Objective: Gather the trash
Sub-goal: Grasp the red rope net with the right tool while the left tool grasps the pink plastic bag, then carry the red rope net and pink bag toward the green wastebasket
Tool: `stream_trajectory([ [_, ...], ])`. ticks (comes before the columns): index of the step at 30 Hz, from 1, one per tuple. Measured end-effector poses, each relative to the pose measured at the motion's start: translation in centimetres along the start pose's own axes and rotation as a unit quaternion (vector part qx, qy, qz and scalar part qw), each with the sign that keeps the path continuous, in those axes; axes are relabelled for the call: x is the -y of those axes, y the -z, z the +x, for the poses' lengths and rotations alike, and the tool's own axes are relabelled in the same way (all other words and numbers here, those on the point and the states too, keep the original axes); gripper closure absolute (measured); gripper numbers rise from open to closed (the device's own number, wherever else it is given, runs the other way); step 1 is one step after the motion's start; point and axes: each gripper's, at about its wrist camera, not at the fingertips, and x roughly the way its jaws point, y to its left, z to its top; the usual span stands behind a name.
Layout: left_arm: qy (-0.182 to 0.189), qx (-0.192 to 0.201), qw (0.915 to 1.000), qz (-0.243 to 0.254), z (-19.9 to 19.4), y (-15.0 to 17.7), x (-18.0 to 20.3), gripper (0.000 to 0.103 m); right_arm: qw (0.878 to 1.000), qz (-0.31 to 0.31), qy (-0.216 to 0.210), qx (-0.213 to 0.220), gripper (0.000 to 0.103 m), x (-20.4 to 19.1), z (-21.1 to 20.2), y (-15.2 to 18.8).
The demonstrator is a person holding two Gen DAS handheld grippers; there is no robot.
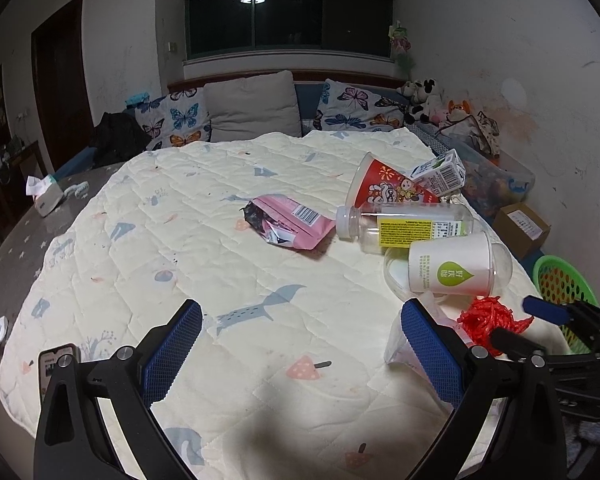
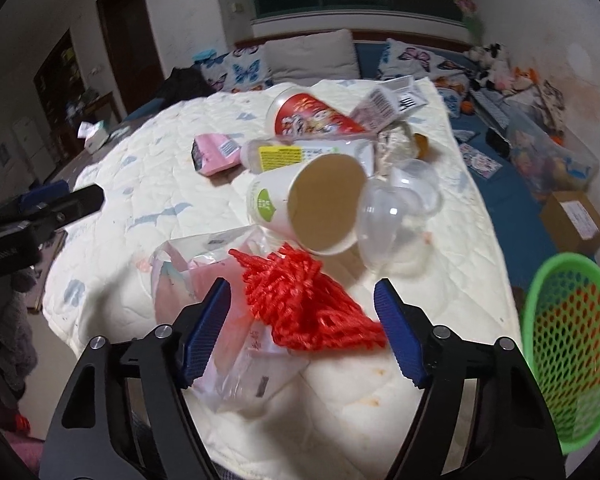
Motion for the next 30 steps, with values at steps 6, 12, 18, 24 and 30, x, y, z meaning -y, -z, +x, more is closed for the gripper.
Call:
stream_trajectory([
  [6,0.018,-0.007,0.9998,-0.004,-0.2,0.2,0.1,0.006,0.999,0.005,-0.009,-0.031,0.049,0.5,2.2,0.2],
  [12,0.058,-0.023,0.9981,0.001,-0.2,0.8,1.4,0.006,1.000,0.015,-0.012,-0.017,0.056,0.8,0.9,0.9],
  [18,0.101,-0.046,0.9937,0.016,0.3,1.7,3.7,0.007,0.999,0.038,-0.008,0.003,0.056,2.0,-1.4,1.4],
  [24,0.123,-0.081,0.9889,0.020,2.1,2.7,5.6,0.018,0.998,0.062,0.014,0.026,0.056,3.6,-3.9,2.2],
  [30,0.150,-0.133,0.9797,-0.013,4.6,3.6,5.8,0.037,0.995,0.084,0.043,0.038,0.056,5.8,-5.5,3.2],
])
